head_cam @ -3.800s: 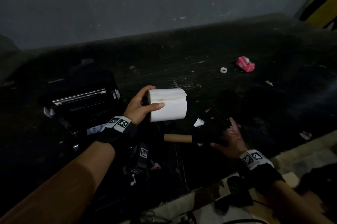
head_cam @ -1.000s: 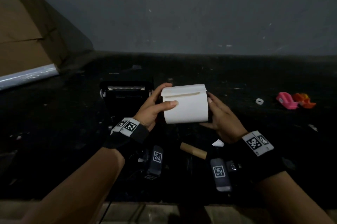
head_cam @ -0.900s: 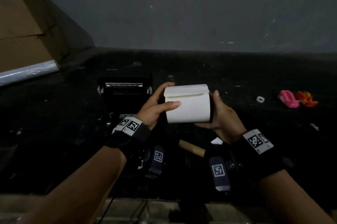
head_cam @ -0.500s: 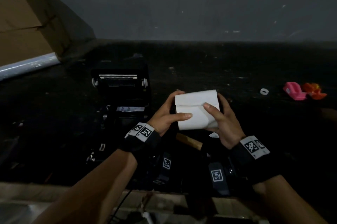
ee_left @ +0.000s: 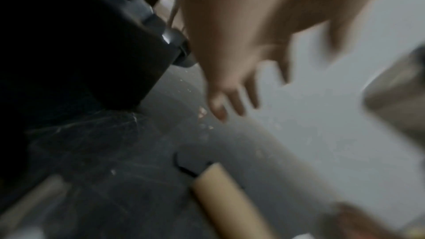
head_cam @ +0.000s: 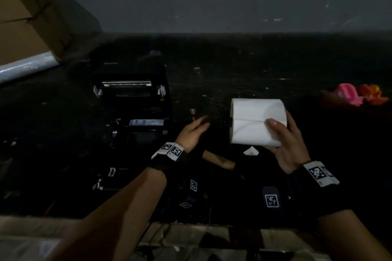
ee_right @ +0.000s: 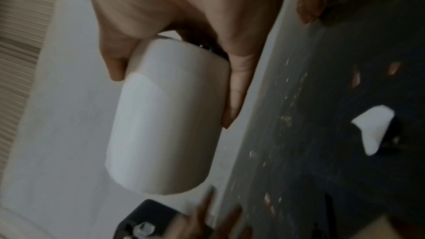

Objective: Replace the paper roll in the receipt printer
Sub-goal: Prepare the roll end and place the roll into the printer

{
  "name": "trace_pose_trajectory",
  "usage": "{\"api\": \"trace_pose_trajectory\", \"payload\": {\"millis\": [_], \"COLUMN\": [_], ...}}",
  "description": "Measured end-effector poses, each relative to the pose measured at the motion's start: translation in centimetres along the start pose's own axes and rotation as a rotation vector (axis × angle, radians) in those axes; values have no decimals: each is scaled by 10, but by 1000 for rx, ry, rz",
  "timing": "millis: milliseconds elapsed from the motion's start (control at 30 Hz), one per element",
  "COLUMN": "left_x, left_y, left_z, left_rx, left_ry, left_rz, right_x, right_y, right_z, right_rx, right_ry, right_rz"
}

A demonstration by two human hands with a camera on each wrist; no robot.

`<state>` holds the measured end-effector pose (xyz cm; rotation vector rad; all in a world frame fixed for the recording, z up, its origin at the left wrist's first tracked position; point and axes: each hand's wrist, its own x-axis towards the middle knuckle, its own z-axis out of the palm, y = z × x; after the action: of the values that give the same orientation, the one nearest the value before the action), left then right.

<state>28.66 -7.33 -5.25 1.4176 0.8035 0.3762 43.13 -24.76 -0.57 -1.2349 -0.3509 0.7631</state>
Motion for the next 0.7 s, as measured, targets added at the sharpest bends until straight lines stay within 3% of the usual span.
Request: {"api": "trace_pose_trajectory", "payload": {"millis": [100,167,333,533,700], "left_x": [21,30,48,64,72], "left_y": [-17,-24,-37,-42,-43], "left_z": [-5,-5,0,6,13], "left_rx": [617,792,873,1007,1094], "left_ry": [40,53,15,-45,-39], "left_rz": [-58,-110,-215,-167,-234], "right_x": [7,11,20,32,35], "right_y": [2,5,14,23,28], "right_z": [-8,-11,-19,-24,-23], "right_rx": [-7,-6,-8,-19,-44], "right_ry": [21,33,62,60,93], "right_rz": [18,33,65,65,65]}}
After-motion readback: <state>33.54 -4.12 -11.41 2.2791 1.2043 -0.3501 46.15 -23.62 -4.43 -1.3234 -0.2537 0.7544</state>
